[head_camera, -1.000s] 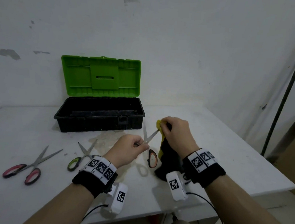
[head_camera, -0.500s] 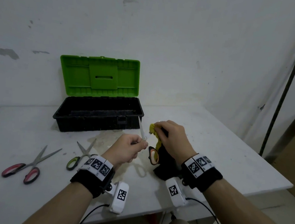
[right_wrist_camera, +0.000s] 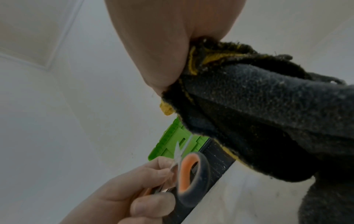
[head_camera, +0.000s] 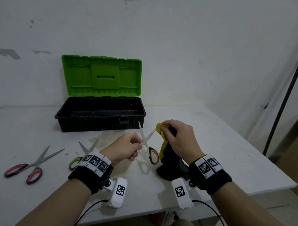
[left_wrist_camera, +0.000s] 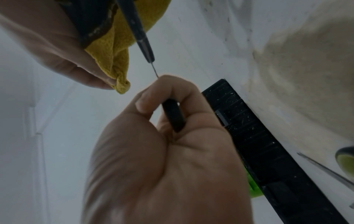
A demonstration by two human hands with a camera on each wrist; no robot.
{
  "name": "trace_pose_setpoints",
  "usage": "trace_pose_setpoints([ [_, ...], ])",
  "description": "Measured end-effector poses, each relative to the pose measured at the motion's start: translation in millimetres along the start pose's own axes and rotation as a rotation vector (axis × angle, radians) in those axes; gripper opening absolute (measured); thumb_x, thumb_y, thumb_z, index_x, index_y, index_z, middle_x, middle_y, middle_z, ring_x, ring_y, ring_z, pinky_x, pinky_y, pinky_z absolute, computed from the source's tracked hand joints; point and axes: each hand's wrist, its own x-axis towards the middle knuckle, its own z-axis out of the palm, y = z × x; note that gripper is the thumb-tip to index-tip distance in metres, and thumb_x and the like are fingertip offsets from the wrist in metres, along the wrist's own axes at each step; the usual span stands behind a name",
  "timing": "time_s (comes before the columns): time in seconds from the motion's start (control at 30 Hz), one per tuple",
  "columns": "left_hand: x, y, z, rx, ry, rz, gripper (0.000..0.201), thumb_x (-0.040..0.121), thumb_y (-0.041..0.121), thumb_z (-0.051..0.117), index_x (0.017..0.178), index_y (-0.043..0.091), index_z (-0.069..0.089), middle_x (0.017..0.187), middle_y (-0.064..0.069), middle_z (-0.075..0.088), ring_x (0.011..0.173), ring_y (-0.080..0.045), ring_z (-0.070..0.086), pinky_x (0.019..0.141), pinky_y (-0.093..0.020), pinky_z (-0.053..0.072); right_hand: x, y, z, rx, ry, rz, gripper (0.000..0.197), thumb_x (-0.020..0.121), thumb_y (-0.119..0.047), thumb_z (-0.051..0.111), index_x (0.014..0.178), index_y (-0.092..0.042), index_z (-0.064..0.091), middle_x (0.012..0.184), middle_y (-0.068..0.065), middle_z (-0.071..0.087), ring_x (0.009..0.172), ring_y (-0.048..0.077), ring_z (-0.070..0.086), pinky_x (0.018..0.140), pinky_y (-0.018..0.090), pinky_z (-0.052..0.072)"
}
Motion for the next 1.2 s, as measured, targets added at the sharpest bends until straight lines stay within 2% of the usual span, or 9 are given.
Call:
trace_pose_setpoints([
  [0.13, 3.3, -2.7, -1.1, -0.001, 0.053, 0.037, 0.005, 0.096, 0.003, 0.059, 0.1, 0.006, 0.062, 0.078, -0.007, 0.058, 0.055, -0.011, 0.056, 0.053, -0.025, 0.052, -1.9, -2.9, 4.9, 0.003, -0.044, -0.02, 0.015, 0.092, -0.026, 0.065, 0.101, -0.018, 0.073, 0.093, -0.006, 0.072, 0.084, 0.008, 0.063, 0.08, 0.023, 0.05],
  [0.27, 4.9, -2.1, -3.1, -0.107, 0.171, 0.088, 0.023, 0.089, 0.007, 0.072, 0.11, 0.009, 0.063, 0.09, -0.014, 0.07, 0.063, -0.014, 0.067, 0.06, -0.025, 0.056, -2.7, -5.4, 6.8, -0.002, -0.067, -0.025, 0.014, 0.092, -0.026, 0.064, 0.1, -0.018, 0.073, 0.092, -0.006, 0.072, 0.082, 0.008, 0.062, 0.078, 0.023, 0.05],
  [0.37, 5.6, -1.3, -1.1, -0.2, 0.259, 0.126, 0.025, 0.083, 0.008, 0.079, 0.104, 0.009, 0.066, 0.088, -0.011, 0.074, 0.07, -0.019, 0.073, 0.062, -0.024, 0.055, -3.8, -8.3, 8.3, 0.001, -0.09, -0.03, 0.014, 0.092, -0.026, 0.063, 0.101, -0.02, 0.072, 0.094, -0.006, 0.072, 0.085, 0.009, 0.064, 0.08, 0.022, 0.049],
  [0.47, 5.2, -0.8, 5.0, -0.332, 0.292, 0.109, 0.012, 0.083, 0.007, 0.078, 0.091, 0.008, 0.07, 0.077, -0.006, 0.074, 0.074, -0.02, 0.073, 0.062, -0.022, 0.056, -2.9, -10.3, 11.0, -0.019, -0.106, -0.018, 0.014, 0.093, -0.026, 0.063, 0.102, -0.02, 0.072, 0.095, -0.006, 0.072, 0.085, 0.009, 0.063, 0.079, 0.018, 0.046],
  [0.6, 3.6, -3.5, 12.9, -0.556, 0.202, 0.034, 0.012, 0.096, 0.014, 0.065, 0.103, 0.004, 0.064, 0.096, -0.015, 0.076, 0.089, -0.033, 0.076, 0.075, -0.04, 0.06, -2.6, -13.4, 12.4, -0.044, -0.117, -0.013, 0.015, 0.093, -0.027, 0.063, 0.103, -0.02, 0.072, 0.096, -0.006, 0.072, 0.086, 0.008, 0.062, 0.078, 0.012, 0.042],
  [0.7, 3.2, -3.2, 17.0, -0.572, 0.214, -0.003, 0.016, 0.103, 0.024, 0.055, 0.106, 0.009, 0.06, 0.091, -0.005, 0.07, 0.077, -0.027, 0.075, 0.062, -0.036, 0.06, -4.9, -17.4, 14.0, -0.023, -0.104, -0.023, 0.013, 0.091, -0.026, 0.065, 0.102, -0.021, 0.071, 0.097, -0.007, 0.072, 0.086, 0.006, 0.061, 0.077, 0.006, 0.04],
  [0.77, 3.6, -4.7, 18.9, -0.522, 0.263, 0.033, 0.016, 0.103, 0.025, 0.056, 0.099, 0.011, 0.06, 0.086, -0.005, 0.063, 0.062, -0.019, 0.066, 0.055, -0.03, 0.056, -6.5, -20.6, 16.6, -0.019, -0.105, -0.035, 0.013, 0.09, -0.025, 0.066, 0.101, -0.02, 0.07, 0.097, -0.006, 0.072, 0.087, 0.008, 0.062, 0.079, 0.014, 0.044],
  [1.0, 1.3, -8.9, 24.3, -0.483, 0.301, 0.119, 0.031, 0.101, 0.02, 0.059, 0.088, -0.007, 0.067, 0.065, -0.011, 0.063, 0.053, -0.02, 0.062, 0.061, -0.037, 0.06, -13.6, -26.0, 34.2, -0.005, -0.121, -0.11, 0.011, 0.09, -0.02, 0.066, 0.098, -0.015, 0.071, 0.087, 0.003, 0.068, 0.081, 0.016, 0.061, 0.074, 0.027, 0.048],
  [1.2, -1.3, -12.1, 20.0, -0.404, 0.297, 0.171, 0.031, 0.1, 0.017, 0.059, 0.081, -0.007, 0.066, 0.057, -0.01, 0.061, 0.051, -0.019, 0.061, 0.056, -0.033, 0.058, 6.6, -18.4, 24.1, -0.078, -0.017, 0.029, 0.013, 0.093, -0.022, 0.061, 0.098, -0.016, 0.071, 0.091, 0.002, 0.069, 0.083, 0.017, 0.06, 0.078, 0.029, 0.048],
])
